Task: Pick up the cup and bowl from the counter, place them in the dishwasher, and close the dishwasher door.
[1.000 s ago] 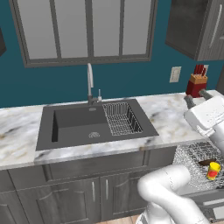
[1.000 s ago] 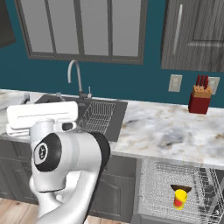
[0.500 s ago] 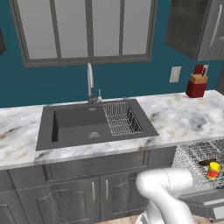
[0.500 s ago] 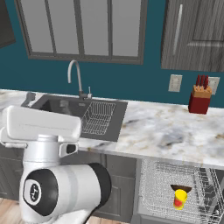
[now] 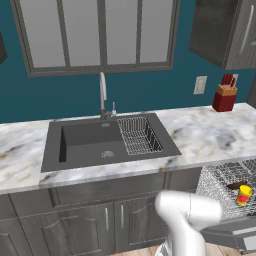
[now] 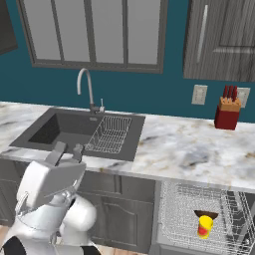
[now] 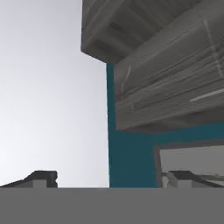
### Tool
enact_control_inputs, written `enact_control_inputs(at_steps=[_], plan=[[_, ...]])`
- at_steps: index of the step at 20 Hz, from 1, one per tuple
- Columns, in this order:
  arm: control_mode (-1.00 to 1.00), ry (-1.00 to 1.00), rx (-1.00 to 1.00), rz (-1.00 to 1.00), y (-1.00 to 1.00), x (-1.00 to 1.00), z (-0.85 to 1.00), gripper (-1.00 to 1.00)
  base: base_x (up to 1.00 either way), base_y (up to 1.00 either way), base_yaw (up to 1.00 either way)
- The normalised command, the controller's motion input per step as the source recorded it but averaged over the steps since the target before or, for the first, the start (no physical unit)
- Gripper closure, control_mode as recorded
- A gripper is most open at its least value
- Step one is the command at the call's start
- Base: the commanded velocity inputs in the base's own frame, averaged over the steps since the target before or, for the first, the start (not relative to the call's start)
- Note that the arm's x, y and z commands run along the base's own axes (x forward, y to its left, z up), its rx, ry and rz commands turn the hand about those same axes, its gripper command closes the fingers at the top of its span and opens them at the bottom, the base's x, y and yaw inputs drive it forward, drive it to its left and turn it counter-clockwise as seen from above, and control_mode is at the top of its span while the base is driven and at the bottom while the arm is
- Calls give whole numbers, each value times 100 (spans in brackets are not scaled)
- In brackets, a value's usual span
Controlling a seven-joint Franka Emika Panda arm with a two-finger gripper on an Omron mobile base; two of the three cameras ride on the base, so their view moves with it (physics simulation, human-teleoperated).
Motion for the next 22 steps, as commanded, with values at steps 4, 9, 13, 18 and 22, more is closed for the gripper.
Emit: enact_control_inputs(at_steps=[4, 9, 13, 18, 22], plan=[[-100, 0, 23, 40, -39, -95, -90, -100, 0, 0, 0], [-100, 0, -15, 29, -28, -80, -79, -100, 0, 0, 0], [-100, 1, 14, 34, -43, -67, -78, -100, 0, 0, 0], [-100, 2, 68, 51, -61, -56, -45, -100, 0, 0, 0], [-100, 3, 72, 59, -40, -56, -35, -100, 0, 0, 0]])
